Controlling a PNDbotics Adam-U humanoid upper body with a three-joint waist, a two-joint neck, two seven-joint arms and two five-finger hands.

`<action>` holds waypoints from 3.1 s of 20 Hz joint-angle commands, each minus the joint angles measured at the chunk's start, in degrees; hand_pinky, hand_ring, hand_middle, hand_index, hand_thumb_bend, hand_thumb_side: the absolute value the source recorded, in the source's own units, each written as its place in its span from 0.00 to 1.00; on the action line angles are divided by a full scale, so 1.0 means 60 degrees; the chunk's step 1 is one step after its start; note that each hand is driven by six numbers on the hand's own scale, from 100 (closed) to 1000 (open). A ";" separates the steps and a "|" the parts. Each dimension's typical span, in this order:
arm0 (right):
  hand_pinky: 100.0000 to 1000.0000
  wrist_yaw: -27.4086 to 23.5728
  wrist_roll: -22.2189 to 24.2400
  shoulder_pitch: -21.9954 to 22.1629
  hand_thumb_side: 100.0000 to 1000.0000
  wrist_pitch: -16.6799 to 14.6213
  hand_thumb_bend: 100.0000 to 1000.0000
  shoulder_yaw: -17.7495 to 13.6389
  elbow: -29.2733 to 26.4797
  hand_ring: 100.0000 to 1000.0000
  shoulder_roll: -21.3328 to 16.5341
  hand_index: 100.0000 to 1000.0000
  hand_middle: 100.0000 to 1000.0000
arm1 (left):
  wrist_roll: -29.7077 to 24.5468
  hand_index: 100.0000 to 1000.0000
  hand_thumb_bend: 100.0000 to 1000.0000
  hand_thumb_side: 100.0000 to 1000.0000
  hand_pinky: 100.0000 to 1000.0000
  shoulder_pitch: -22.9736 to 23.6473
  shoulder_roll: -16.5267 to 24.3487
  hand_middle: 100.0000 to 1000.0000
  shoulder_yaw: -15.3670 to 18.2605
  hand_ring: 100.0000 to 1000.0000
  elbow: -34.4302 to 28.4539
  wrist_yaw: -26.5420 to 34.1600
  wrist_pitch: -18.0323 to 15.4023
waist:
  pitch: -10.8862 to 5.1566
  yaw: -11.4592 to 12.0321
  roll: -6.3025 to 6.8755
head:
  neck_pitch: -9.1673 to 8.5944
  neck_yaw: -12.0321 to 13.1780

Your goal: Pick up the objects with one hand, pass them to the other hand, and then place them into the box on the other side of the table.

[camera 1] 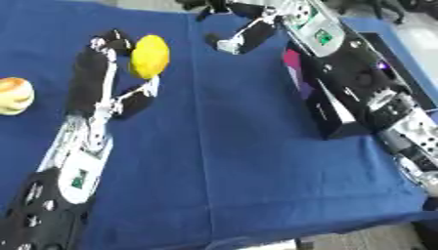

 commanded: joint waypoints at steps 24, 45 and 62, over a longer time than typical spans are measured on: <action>0.85 0.0648 0.1571 -0.0402 0.69 0.0299 0.00 0.0260 -0.0116 1.00 0.0019 1.00 1.00 | 0.0385 0.45 0.00 0.00 0.68 -0.0344 -0.0401 0.47 -0.0099 0.50 0.0139 -0.0636 -0.0252 | 0.0200 0.0131 -0.0283 | -0.0015 -0.0323; 0.85 0.0906 0.1571 -0.0427 0.93 0.0117 0.00 0.0840 -0.0011 1.00 0.0208 1.00 1.00 | 0.0352 0.45 0.00 0.00 0.68 -0.0404 -0.0473 0.48 -0.0196 0.51 -0.0063 -0.0798 -0.0270 | 0.0263 0.0221 -0.0364 | -0.0015 -0.0438; 0.84 -0.0455 0.1571 -0.0343 0.89 0.0016 0.00 0.1326 -0.0600 1.00 0.0192 1.00 1.00 | 0.0448 0.45 0.00 0.00 0.68 -0.0385 -0.0525 0.47 -0.0113 0.50 0.0212 -0.0844 -0.0168 | 0.0317 0.0196 -0.0357 | -0.0015 -0.0496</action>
